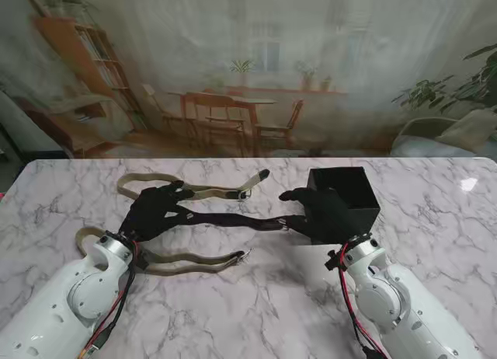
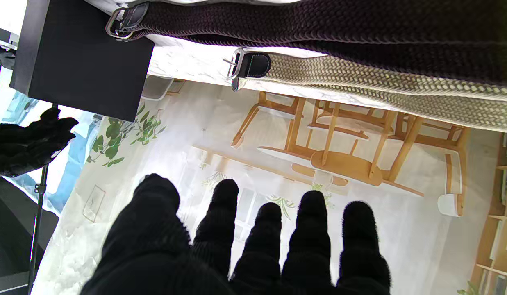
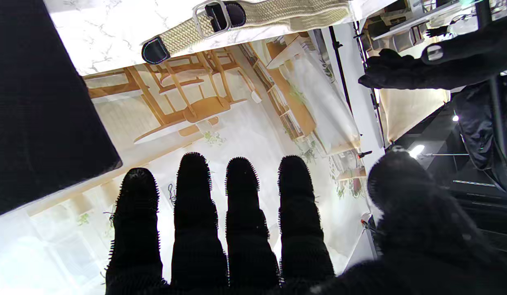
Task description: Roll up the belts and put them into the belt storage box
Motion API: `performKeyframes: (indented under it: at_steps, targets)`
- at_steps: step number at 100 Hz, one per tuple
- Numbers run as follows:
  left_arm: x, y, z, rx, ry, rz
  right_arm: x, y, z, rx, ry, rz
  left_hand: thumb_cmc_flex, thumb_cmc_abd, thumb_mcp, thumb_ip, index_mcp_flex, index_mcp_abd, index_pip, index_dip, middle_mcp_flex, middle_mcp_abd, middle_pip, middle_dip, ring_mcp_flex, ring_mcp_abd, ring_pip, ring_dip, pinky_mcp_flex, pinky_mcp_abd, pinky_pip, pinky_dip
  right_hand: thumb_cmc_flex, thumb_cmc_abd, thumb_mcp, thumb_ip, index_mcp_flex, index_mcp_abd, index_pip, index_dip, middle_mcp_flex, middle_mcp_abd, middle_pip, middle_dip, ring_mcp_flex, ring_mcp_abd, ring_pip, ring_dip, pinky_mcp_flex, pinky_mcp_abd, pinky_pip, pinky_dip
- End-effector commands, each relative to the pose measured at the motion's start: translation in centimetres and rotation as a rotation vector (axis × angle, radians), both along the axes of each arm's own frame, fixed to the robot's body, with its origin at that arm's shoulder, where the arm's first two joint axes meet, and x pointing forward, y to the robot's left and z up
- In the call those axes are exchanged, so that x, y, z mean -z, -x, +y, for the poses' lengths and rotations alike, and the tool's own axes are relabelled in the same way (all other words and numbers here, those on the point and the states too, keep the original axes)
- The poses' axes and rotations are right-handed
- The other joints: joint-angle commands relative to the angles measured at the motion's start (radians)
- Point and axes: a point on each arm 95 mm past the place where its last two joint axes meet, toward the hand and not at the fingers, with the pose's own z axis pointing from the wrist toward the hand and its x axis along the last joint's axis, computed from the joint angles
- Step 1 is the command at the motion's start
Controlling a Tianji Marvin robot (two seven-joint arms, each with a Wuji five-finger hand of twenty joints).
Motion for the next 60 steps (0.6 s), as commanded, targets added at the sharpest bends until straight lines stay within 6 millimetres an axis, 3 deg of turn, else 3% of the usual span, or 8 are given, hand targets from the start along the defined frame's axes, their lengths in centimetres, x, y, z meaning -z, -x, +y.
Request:
performKeyframes:
  at_steps: [1,60]
  targets:
    - [0.22,0.05,-0.17,0.006,-0.007,0.015,0.16,0.07,0.13,-0.003,0.006,0.007,-0.005,0.051,-0.029,-0.019,-0.009,0.01,-0.017,-0.007,0.0,-0.01,0.016,0.014,0.004,-0.015,0.005,0.011,-0.017,0.022,0.001,0.021,-0.003,0.037,-0.015,-0.014,-0.004,-0.038,0.001,0.021,-0.007,-0.007,0.011,-0.004,0.003,-0.026,0.023,0.009,-0.008,0.006,0.004,0.012]
    - [0.14,0.51,0.03,0.014,-0.003,-0.001,-0.21,0.99,0.55,-0.018,0.011,-0.003,-0.008,0.049,-0.03,-0.02,-0.007,0.01,-0.017,-0.008,0.004,-0.009,0.016,0.014,0.007,-0.013,0.004,0.01,-0.015,0.024,-0.003,0.023,-0.004,0.034,-0.015,-0.014,-0.002,-0.038,-0.001,0.019,-0.005,-0.007,0.01,-0.004,0.005,-0.024,0.024,0.009,-0.007,0.007,0.004,0.012]
